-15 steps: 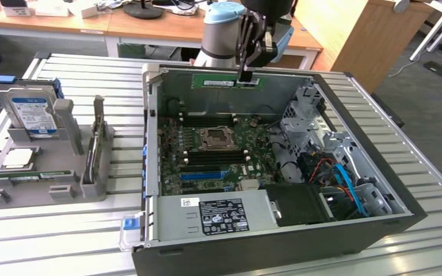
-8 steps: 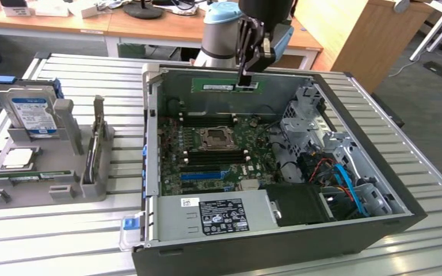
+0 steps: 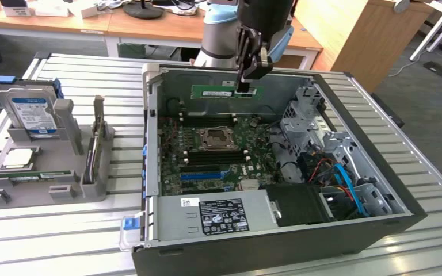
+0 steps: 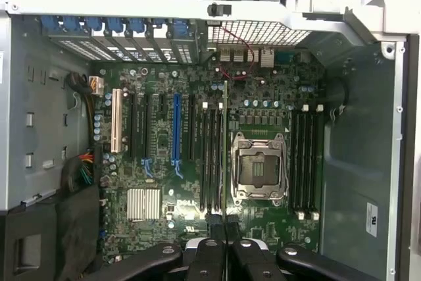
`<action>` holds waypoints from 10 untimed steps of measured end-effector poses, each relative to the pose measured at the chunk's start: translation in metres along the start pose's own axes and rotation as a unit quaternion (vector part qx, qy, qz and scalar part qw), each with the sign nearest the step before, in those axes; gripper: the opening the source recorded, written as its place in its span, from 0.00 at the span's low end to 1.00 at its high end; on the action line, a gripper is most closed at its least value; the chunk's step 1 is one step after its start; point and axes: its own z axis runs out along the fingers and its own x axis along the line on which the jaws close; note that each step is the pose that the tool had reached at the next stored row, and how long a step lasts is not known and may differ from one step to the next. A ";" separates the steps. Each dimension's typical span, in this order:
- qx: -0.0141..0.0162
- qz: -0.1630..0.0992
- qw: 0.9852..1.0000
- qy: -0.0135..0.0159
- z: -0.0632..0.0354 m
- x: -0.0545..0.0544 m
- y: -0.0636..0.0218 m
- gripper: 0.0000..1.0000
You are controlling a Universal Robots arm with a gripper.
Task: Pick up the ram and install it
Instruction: 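Pick up the ram and move it above insertion slot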
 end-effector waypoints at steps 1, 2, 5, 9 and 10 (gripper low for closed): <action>0.000 0.000 1.000 0.000 0.0016 0.000 0.0000 0.12; 0.000 0.000 1.000 0.000 0.0031 0.000 0.0000 0.12; 0.000 0.000 1.000 0.000 0.0054 0.000 0.0000 0.12; 0.000 0.000 1.000 0.000 0.0055 0.000 -0.0001 0.12; 0.000 0.000 1.000 0.000 0.0056 0.000 -0.0007 0.12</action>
